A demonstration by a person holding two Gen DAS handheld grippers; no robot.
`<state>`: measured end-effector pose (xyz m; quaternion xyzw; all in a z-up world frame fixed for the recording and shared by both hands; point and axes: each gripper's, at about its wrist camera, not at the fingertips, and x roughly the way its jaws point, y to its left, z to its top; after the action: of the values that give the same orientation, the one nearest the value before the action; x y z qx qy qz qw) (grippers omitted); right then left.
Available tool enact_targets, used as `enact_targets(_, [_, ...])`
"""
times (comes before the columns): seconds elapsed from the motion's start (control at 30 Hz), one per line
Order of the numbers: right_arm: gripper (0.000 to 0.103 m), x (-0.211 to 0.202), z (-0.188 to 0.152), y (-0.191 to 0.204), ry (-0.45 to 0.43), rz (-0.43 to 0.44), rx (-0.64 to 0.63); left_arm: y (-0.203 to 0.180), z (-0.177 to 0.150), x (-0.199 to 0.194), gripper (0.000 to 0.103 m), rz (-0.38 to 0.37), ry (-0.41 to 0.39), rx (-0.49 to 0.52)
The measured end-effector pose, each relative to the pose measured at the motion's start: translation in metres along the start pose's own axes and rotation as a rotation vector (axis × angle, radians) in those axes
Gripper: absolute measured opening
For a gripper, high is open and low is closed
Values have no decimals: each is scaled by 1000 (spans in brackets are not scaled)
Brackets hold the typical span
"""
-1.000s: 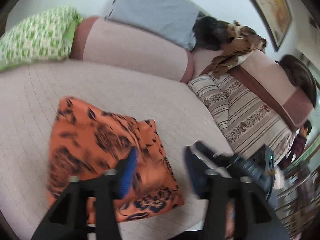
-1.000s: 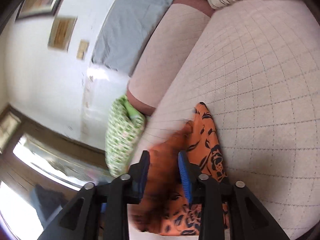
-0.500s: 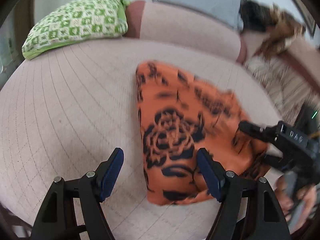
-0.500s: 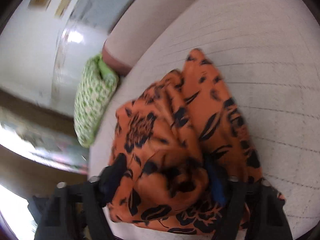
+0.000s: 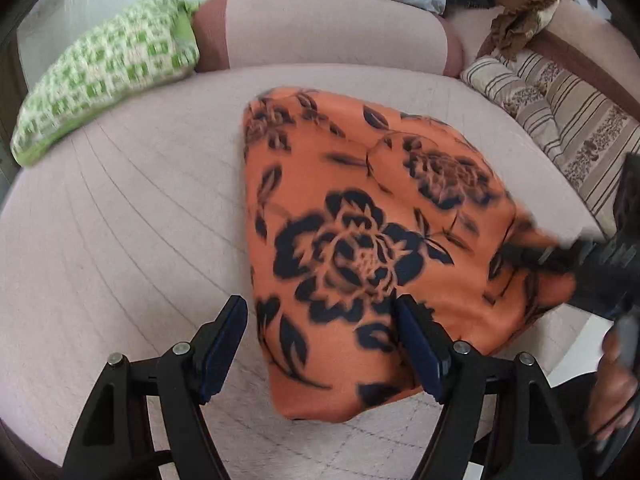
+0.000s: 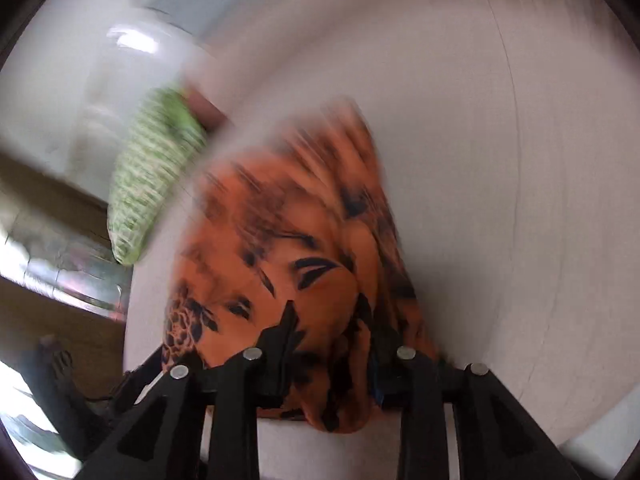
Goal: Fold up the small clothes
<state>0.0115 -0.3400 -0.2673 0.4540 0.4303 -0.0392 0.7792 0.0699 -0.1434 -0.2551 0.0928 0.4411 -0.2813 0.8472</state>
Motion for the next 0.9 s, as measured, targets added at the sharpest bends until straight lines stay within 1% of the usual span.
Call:
enact_targets(0.03, [33,-11,3,-4,-37,42,27,2,0,-3,77,-13,-12,-10])
enact_targets(0.07, [33,-25,7,-3,-85,27,15,6,1,-6,77,-27,-27,-14])
enact_targets(0.1, [34,-40,9,-1,-150,10,-6,10,4,-10,77,-37,-50,-17])
enact_targets(0.13, [35,-54,13,1,-218,6,-23,13,7,-12,77,-37,-68,-20])
enact_targets(0.17, [40,-67,17,1,-271,21,-30,15,9,-16,77,-24,-100,-19])
enact_targets(0.2, [43,-76,23,3,-311,47,-37,16,10,-17,77,-7,-116,-14])
enact_targets(0.23, [43,-75,30,8,-310,51,-57,18,9,-16,77,6,-125,-7])
enact_targets(0.3, [43,-61,48,24,-255,18,-105,20,8,-10,77,-1,-127,-10])
enact_targets(0.4, [40,-24,70,53,-189,-25,-185,16,8,-6,78,19,-126,20])
enact_targets(0.43, [40,-12,75,55,-170,-47,-200,13,7,-5,78,30,-128,37])
enact_targets(0.5, [40,32,95,55,-62,-85,-170,10,6,-3,79,45,-134,67])
enact_targets(0.53, [38,54,99,51,-13,-126,-151,10,5,-2,80,46,-136,76])
enact_targets(0.57, [39,76,105,43,52,-186,-127,10,5,-2,80,44,-133,75])
enact_targets(0.6, [41,91,109,37,79,-188,-107,11,6,-1,81,40,-129,68])
enact_targets(0.63, [43,89,112,38,62,-172,-108,14,7,-1,82,38,-125,63])
enact_targets(0.7, [43,79,112,46,59,-174,-113,14,8,-1,82,40,-122,60])
enact_targets(0.73, [43,71,108,49,43,-176,-125,14,8,-1,82,44,-121,60])
enact_targets(0.8, [43,56,96,57,19,-168,-163,12,8,-2,82,44,-126,66])
enact_targets(0.9, [44,27,70,65,-2,-121,-203,10,7,-2,82,58,-132,72])
